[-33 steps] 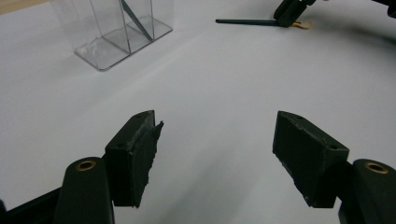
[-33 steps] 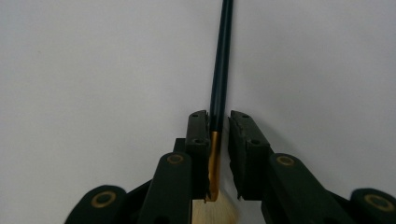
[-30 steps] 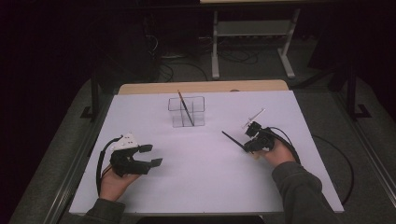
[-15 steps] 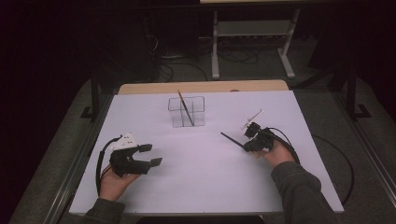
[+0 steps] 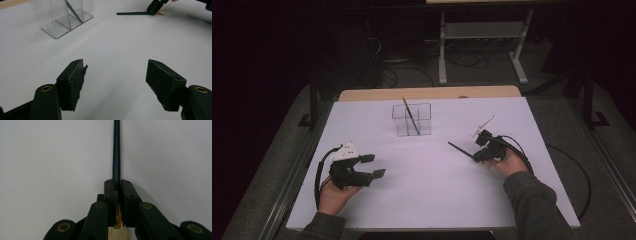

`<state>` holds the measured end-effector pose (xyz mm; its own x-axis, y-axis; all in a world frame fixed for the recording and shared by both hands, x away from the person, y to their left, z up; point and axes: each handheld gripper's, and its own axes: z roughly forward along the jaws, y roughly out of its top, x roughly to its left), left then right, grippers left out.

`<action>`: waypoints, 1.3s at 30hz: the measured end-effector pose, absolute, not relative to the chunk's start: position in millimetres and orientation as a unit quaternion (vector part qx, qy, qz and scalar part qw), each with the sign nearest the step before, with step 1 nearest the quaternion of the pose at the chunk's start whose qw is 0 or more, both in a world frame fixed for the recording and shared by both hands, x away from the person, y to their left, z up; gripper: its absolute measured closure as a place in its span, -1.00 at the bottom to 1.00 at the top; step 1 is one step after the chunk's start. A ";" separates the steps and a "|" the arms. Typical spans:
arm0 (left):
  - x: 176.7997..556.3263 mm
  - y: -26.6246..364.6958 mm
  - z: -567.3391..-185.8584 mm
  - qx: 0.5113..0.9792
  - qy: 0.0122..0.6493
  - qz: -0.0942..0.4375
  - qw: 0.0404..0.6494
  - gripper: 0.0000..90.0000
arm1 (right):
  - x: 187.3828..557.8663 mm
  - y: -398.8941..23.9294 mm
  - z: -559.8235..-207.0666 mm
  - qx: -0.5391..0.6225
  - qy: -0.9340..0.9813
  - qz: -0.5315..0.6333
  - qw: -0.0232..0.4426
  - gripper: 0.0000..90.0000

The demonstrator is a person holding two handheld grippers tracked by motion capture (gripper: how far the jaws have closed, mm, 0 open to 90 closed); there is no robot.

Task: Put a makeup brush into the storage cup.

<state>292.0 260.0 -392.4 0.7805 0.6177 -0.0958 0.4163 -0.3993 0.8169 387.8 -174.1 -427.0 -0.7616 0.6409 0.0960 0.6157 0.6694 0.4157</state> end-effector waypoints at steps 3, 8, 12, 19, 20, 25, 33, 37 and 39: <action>291.9 259.2 -392.4 0.829 0.311 0.111 0.452 -0.33 | 387.3 -174.1 -426.6 0.343 0.913 0.217 0.031 0.86; 291.7 259.1 -392.3 0.829 0.311 0.111 0.451 -0.33 | 385.5 -174.6 -422.4 0.338 0.912 0.230 0.029 0.86; 291.7 258.7 -392.2 0.829 0.309 0.111 0.453 -0.33 | 382.8 -176.1 -418.8 0.336 0.911 0.239 0.028 0.86; 290.9 257.4 -391.7 0.830 0.308 0.109 0.452 -0.33 | 375.9 -174.4 -410.5 0.322 0.912 0.254 0.018 0.86; 290.4 256.8 -391.7 0.830 0.309 0.108 0.452 -0.33 | 374.8 -173.9 -409.5 0.318 0.912 0.256 0.018 0.86; 289.9 255.0 -391.1 0.831 0.304 0.108 0.453 -0.33 | 369.6 -171.1 -402.7 0.307 0.915 0.263 0.011 0.85; 289.1 254.3 -389.9 0.832 0.300 0.108 0.454 -0.33 | 365.3 -167.7 -386.7 0.287 0.917 0.277 0.009 0.85; 288.5 253.6 -388.6 0.832 0.298 0.108 0.455 -0.33 | 364.5 -165.7 -382.0 0.272 0.921 0.279 0.008 0.85; 288.3 253.0 -388.1 0.832 0.298 0.108 0.456 -0.33 | 364.2 -164.9 -380.4 0.266 0.922 0.281 0.006 0.85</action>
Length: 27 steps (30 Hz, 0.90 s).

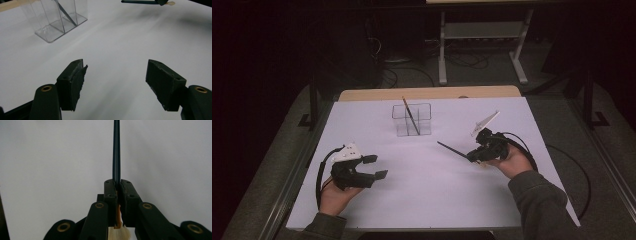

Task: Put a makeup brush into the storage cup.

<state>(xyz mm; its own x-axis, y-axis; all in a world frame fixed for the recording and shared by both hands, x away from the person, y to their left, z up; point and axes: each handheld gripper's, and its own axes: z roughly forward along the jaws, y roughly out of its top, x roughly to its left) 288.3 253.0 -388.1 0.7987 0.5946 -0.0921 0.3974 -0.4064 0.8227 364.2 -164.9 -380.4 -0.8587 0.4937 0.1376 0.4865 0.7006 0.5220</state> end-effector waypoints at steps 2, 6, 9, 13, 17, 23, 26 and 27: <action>288.1 252.5 -387.5 0.832 0.297 0.107 0.456 -0.33 | 363.7 -163.7 -379.1 0.261 0.923 0.284 0.001 0.86; 288.4 252.2 -386.3 0.833 0.295 0.106 0.456 -0.33 | 363.0 -159.6 -377.2 0.244 0.926 0.288 -0.006 0.85; 288.7 251.7 -385.0 0.834 0.292 0.104 0.457 -0.32 | 361.1 -155.9 -374.9 0.234 0.928 0.288 -0.003 0.85; 288.4 248.1 -383.2 0.837 0.287 0.103 0.454 -0.32 | 359.5 -152.3 -371.7 0.225 0.931 0.288 -0.006 0.85; 287.9 244.0 -379.9 0.841 0.278 0.103 0.453 -0.31 | 358.4 -149.1 -367.9 0.214 0.932 0.292 -0.010 0.85; 288.8 239.4 -372.8 0.848 0.265 0.107 0.447 -0.31 | 356.4 -143.5 -357.9 0.191 0.935 0.299 -0.010 0.85; 288.3 237.0 -368.2 0.851 0.261 0.106 0.444 -0.31 | 354.7 -140.2 -354.5 0.181 0.937 0.300 -0.012 0.85; 288.3 236.3 -366.6 0.852 0.259 0.105 0.442 -0.31 | 353.8 -138.5 -353.0 0.179 0.937 0.300 -0.014 0.85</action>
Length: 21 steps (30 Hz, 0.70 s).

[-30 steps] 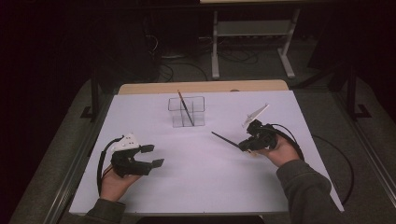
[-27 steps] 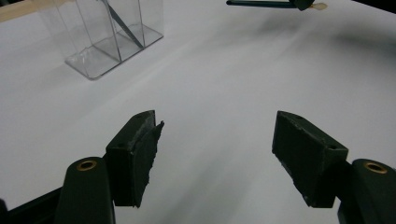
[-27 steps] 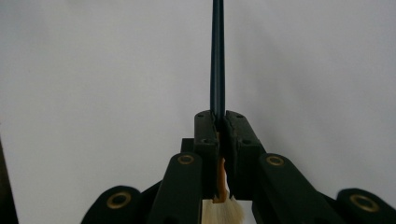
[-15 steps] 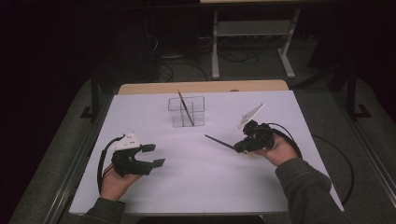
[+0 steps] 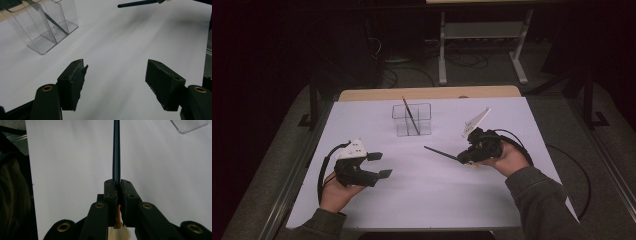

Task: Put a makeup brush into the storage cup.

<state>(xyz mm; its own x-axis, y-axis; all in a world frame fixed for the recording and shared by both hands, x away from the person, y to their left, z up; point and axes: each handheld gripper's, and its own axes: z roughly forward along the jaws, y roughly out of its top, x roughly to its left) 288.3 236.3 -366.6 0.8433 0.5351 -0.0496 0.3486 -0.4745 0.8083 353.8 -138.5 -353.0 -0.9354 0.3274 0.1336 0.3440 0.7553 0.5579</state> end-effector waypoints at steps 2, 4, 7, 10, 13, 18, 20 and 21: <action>289.0 234.5 -364.3 0.855 0.253 0.103 0.440 -0.31 | 352.8 -135.8 -351.0 -0.172 -0.938 -0.301 0.014 0.85; 289.4 232.5 -362.5 0.860 0.247 0.099 0.435 -0.32 | 353.1 -133.0 -349.8 -0.160 -0.939 -0.303 0.013 0.86; 288.9 229.7 -360.2 0.864 0.241 0.097 0.432 -0.32 | 351.6 -129.4 -347.9 -0.154 -0.941 -0.302 0.016 0.85; 288.9 227.2 -357.4 0.870 0.233 0.096 0.425 -0.32 | 350.2 -125.8 -345.8 -0.146 -0.942 -0.302 0.018 0.85; 288.9 224.4 -354.5 0.874 0.228 0.095 0.419 -0.32 | 348.9 -122.7 -344.1 -0.140 -0.944 -0.300 0.020 0.85; 289.8 220.0 -348.9 0.878 0.218 0.096 0.416 -0.32 | 347.1 -118.4 -341.0 -0.122 -0.944 -0.304 0.026 0.85; 290.1 218.2 -346.5 0.880 0.215 0.096 0.413 -0.32 | 346.2 -117.1 -339.7 -0.120 -0.945 -0.303 0.028 0.85; 290.3 217.0 -345.3 0.881 0.212 0.097 0.412 -0.32 | 346.0 -116.2 -339.2 -0.117 -0.945 -0.304 0.028 0.85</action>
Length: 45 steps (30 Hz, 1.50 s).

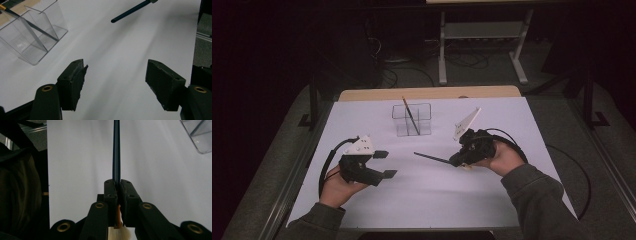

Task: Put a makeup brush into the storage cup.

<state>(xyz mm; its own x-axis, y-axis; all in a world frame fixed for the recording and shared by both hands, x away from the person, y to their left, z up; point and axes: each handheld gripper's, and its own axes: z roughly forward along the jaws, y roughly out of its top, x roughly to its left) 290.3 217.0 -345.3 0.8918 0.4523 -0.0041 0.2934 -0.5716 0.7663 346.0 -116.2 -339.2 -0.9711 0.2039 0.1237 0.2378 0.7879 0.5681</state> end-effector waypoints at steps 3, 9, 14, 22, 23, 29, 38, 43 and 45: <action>290.2 214.2 -343.7 0.882 0.208 0.095 0.413 -0.31 | 344.6 -112.8 -337.6 -0.111 -0.946 -0.304 0.031 0.85; 289.7 210.3 -340.0 0.884 0.198 0.096 0.412 -0.31 | 343.3 -106.2 -334.5 -0.098 -0.948 -0.301 0.031 0.85; 289.1 208.6 -337.4 0.886 0.193 0.093 0.410 -0.31 | 342.8 -101.9 -331.9 -0.093 -0.949 -0.300 0.032 0.85; 287.9 203.6 -332.0 0.892 0.183 0.091 0.404 -0.31 | 341.8 -91.2 -331.9 -0.077 -0.952 -0.295 0.041 0.85; 287.7 203.3 -331.3 0.892 0.182 0.091 0.403 -0.31 | 341.9 -90.0 -332.3 -0.073 -0.952 -0.295 0.039 0.85; 287.3 200.3 -329.4 0.893 0.175 0.088 0.404 -0.31 | 340.7 -83.9 -331.7 -0.066 -0.953 -0.293 0.045 0.85; 287.2 194.5 -327.0 0.897 0.165 0.083 0.401 -0.31 | 340.1 -76.3 -328.5 -0.054 -0.952 -0.295 0.052 0.85; 287.2 192.0 -325.7 0.899 0.159 0.081 0.400 -0.31 | 339.5 -71.7 -327.9 -0.047 -0.953 -0.294 0.055 0.85; 287.1 191.3 -325.6 0.900 0.158 0.080 0.399 -0.31 | 339.3 -70.2 -327.6 -0.045 -0.953 -0.295 0.057 0.85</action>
